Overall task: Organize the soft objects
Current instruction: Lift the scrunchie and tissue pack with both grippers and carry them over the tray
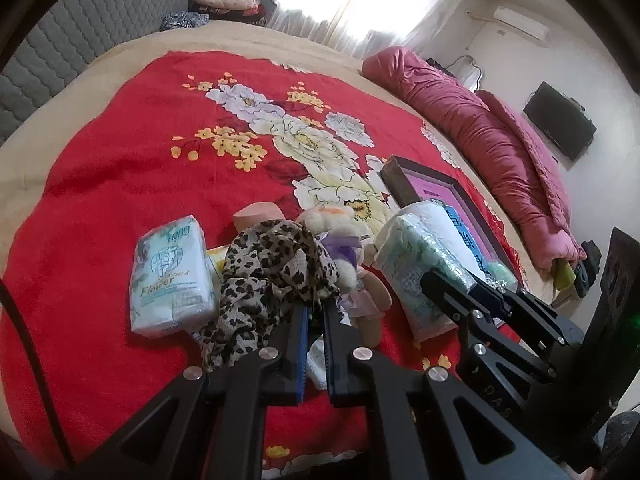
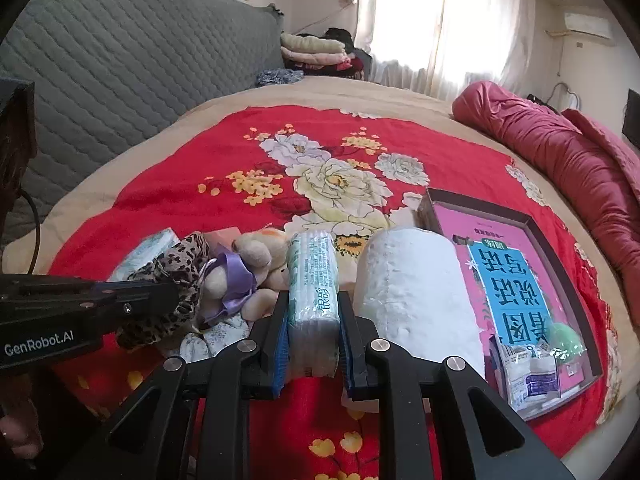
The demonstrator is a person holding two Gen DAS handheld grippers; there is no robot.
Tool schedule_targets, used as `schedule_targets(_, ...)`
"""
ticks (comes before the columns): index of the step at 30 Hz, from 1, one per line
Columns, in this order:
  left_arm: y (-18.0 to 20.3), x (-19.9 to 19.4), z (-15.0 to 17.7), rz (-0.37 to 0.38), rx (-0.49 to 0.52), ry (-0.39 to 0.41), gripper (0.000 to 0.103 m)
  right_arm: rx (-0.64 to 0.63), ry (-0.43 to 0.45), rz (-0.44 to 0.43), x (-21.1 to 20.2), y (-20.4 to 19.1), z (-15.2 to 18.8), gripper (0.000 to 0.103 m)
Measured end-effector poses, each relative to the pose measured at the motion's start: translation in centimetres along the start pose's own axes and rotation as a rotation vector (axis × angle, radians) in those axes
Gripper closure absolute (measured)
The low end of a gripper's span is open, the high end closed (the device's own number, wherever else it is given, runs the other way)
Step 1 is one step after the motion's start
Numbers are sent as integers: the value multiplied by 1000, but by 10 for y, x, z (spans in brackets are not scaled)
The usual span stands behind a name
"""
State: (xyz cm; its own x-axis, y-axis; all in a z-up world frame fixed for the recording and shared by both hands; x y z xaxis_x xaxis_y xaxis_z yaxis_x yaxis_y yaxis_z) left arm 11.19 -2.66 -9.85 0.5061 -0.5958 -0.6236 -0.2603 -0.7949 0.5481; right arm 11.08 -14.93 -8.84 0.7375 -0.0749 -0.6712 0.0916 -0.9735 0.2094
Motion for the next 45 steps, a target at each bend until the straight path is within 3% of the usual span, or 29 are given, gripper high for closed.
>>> schedule_targets(14,4,-24,-2,3,-10,81,97,27,24,-29,-18,6,-1,82)
schedule_targets(30,32,-33,8,-61,45,79,97,78,63,-44,-36,26,-3,82)
schedule_targets(45,74,-39,1,-94,113,79,97,209,93,-56,-46,68,-6,82)
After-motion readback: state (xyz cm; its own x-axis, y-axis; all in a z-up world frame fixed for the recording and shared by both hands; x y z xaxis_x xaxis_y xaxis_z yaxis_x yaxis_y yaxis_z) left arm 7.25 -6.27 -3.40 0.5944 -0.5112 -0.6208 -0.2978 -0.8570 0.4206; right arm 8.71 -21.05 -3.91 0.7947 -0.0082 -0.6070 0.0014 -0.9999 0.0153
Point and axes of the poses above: each gripper's, at about its wrist camera, not at the fingertips, and x roughly the way its jaws point, y to its right, z to its underside, the point moved 6 cm from there along x, roughly the way its jaws point, and after that the axes turned 13 degrees about z, right-handed, at the moved point
